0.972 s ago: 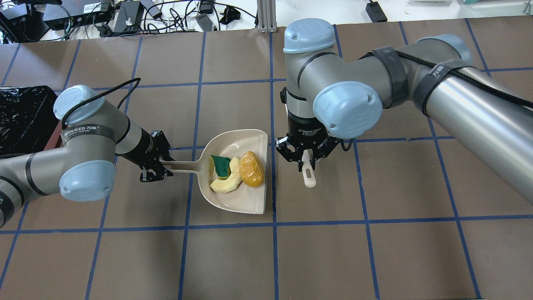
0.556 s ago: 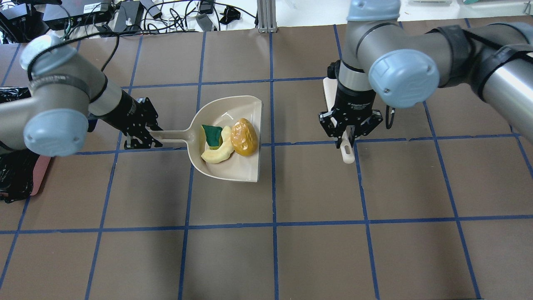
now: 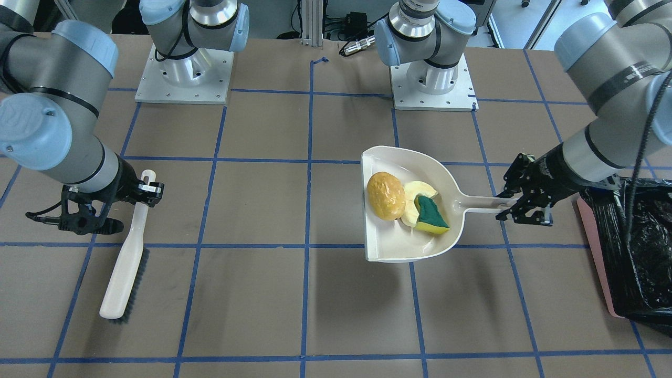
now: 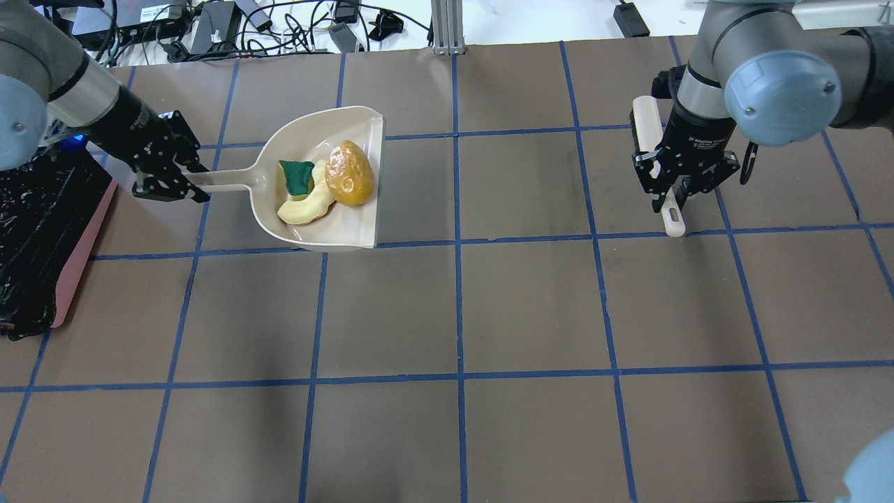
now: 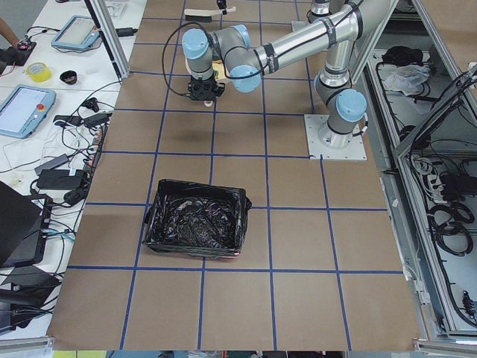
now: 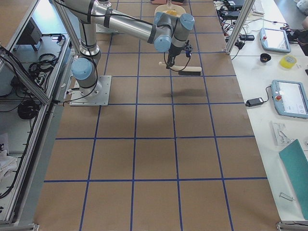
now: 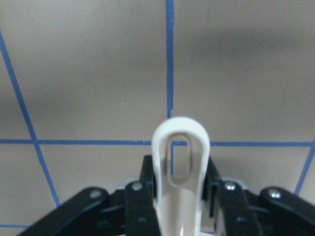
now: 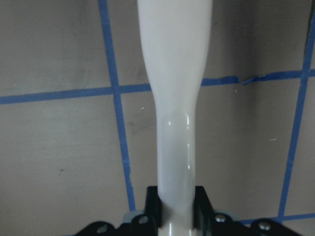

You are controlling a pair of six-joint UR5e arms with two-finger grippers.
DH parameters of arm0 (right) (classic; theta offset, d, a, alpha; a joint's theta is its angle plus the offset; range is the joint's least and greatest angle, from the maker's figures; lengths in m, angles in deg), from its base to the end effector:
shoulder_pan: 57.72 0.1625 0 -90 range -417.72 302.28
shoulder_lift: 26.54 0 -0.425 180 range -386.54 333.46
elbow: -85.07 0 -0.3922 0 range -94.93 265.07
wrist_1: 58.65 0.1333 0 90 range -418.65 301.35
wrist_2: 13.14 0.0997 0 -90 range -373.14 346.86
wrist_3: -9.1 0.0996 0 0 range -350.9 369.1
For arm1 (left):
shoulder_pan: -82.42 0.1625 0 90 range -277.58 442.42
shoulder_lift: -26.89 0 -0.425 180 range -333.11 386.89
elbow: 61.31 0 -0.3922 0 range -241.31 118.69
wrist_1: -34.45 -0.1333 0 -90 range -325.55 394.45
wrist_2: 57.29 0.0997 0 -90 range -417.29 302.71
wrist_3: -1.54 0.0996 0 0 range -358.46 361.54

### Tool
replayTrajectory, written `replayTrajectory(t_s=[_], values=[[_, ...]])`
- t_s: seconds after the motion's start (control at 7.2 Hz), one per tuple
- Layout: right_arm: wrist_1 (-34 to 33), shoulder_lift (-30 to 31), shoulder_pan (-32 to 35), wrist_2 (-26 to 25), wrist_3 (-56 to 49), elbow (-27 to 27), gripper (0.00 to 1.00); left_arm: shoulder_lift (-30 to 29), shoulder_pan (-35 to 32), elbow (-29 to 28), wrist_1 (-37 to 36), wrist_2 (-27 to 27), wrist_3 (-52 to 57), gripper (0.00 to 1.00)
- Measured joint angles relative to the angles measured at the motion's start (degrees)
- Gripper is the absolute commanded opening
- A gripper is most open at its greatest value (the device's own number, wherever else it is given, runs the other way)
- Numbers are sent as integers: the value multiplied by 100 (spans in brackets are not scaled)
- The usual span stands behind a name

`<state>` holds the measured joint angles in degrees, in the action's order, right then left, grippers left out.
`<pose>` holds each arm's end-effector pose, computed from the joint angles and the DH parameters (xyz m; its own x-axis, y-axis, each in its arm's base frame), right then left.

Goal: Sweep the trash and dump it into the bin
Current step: 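Carry the loaded dustpan with the left gripper over the black trash bin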

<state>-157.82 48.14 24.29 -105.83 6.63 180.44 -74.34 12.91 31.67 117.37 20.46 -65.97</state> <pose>0.0500 -0.5695 0.3164 -0.9955 0.0876 0.0373 0.0934 0.9750 0.2015 0.0478 -0.5691 0.3741 -0.0257 -0.9991 -0.0341 -0.9701 0.0167 0.2420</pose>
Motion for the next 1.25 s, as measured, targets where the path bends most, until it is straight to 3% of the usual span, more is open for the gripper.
replayTrajectory(t_s=[0.69,1.25], values=[[-405,-403,-486,-91,-510,32,18,-622,1341,-1535,986,183,1394,0],[-427,-514,-792,-205,-1200,62,18,-1816,2139,-3421,1588,629,1997,0]])
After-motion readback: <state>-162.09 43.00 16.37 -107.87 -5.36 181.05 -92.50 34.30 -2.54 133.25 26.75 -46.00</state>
